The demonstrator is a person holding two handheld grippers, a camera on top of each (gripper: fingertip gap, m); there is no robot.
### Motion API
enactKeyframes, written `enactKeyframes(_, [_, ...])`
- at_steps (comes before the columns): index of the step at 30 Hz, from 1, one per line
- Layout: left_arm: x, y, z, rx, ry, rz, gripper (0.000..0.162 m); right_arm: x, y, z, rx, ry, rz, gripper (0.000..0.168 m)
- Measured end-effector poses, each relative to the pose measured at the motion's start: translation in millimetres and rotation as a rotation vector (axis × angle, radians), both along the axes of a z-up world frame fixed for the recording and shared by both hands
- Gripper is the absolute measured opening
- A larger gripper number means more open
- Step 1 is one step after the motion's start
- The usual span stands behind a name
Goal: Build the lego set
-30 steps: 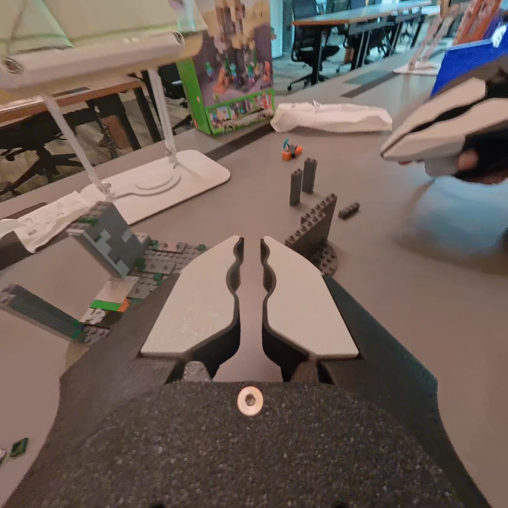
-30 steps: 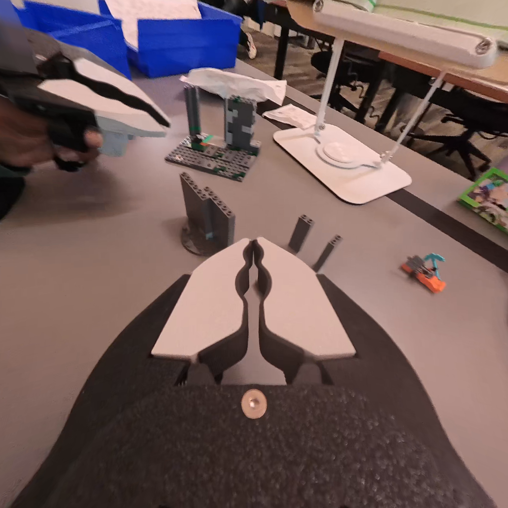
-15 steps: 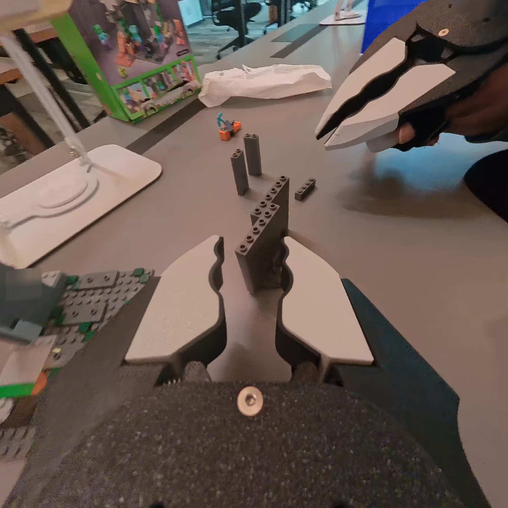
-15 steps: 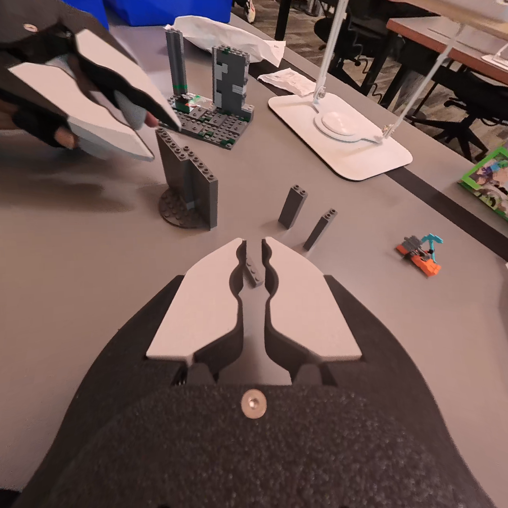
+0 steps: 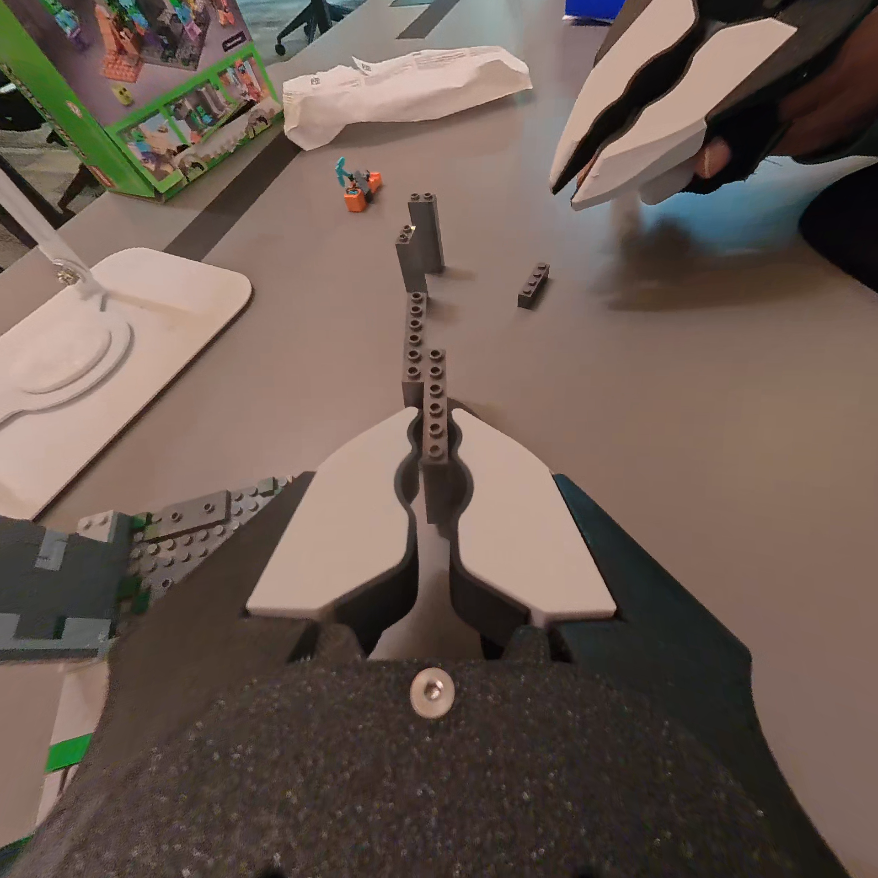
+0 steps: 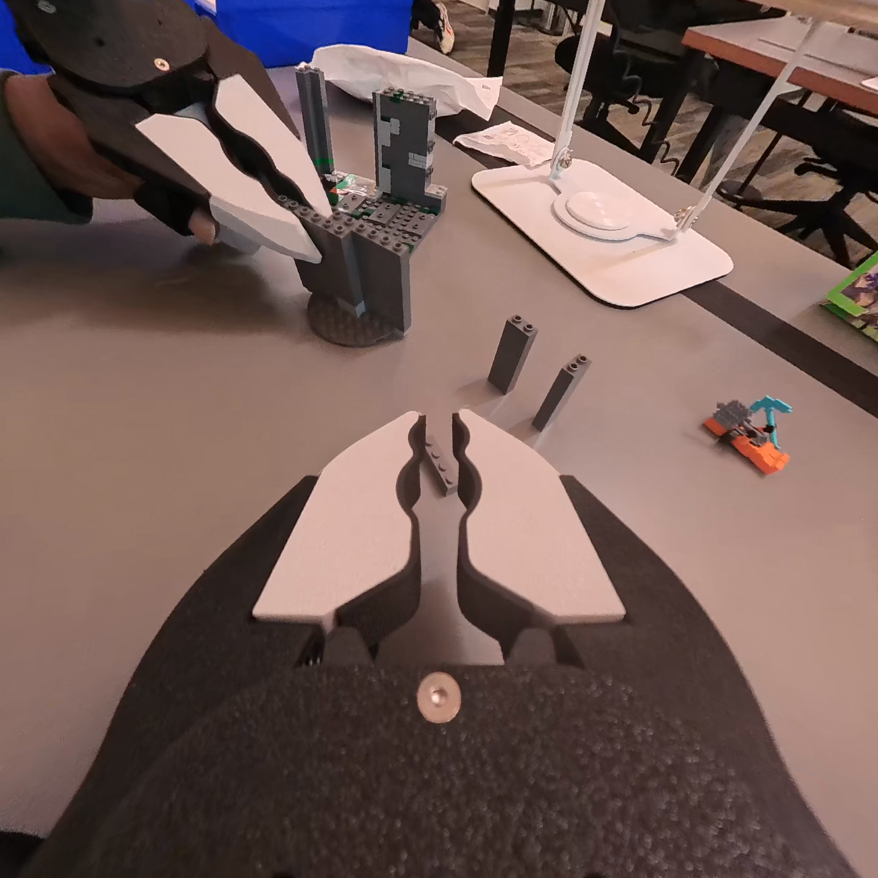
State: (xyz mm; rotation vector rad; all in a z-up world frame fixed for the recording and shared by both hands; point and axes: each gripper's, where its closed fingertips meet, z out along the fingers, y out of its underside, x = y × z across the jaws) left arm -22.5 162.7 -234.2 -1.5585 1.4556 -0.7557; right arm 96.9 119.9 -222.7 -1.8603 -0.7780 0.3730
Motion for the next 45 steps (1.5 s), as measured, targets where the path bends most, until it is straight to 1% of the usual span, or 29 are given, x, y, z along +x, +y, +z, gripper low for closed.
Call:
enactKeyframes(1, [0, 0, 1, -0.003, -0.011, -0.002, 0.01, 0, 0, -1, -0.002, -0.002, 0.002, 0.01])
enactKeyframes(4, [1, -3, 6, -0.028, -0.04, 0.0, 0.03, 1, -1, 0, 0.001, 0.0, 0.001, 0.01])
enactKeyframes(7, [-5, -4, 21, -0.029, -0.099, 0.016, 0.035, 2, -2, 2, 0.008, 0.005, -0.002, 0.01])
enactKeyframes(11, [-17, -6, 43, 0.014, -0.168, 0.077, 0.033, 3, -2, 1, 0.007, 0.003, -0.005, 0.01])
enactKeyframes(14, [-19, -14, 60, 0.058, -0.219, 0.117, 0.027, 2, -1, -1, -0.001, 0.002, -0.006, 0.01])
enactKeyframes(19, [-5, -37, 78, 0.062, -0.301, 0.11, 0.014, 2, 0, -5, -0.006, -0.012, -0.017, 0.01])
enactKeyframes(22, [2, -44, 78, 0.013, -0.337, 0.12, 0.001, 2, 0, -4, 0.002, -0.015, -0.025, 0.01])
enactKeyframes(23, [3, -46, 76, -0.008, -0.343, 0.122, 0.0, 2, -1, -4, 0.006, -0.015, -0.027, 0.01])
enactKeyframes(27, [3, -41, 65, -0.027, -0.328, 0.15, 0.0, 2, -1, -2, 0.015, -0.009, -0.029, 0.009])
enactKeyframes(33, [2, -38, 60, -0.022, -0.318, 0.166, 0.0, 2, -2, 0, 0.016, 0.003, -0.024, 0.01])
enactKeyframes(39, [7, -43, 54, -0.018, -0.287, 0.144, 0.0, 8, 0, 7, 0.018, 0.067, -0.045, 0.019])
enactKeyframes(42, [9, -43, 53, -0.002, -0.279, 0.144, 0.0, 17, 11, 13, 0.054, -0.016, -0.058, 0.019])
enactKeyframes(45, [10, -43, 53, -0.023, -0.293, 0.139, 0.0, 11, 27, 18, 0.033, -0.199, 0.025, 0.022])
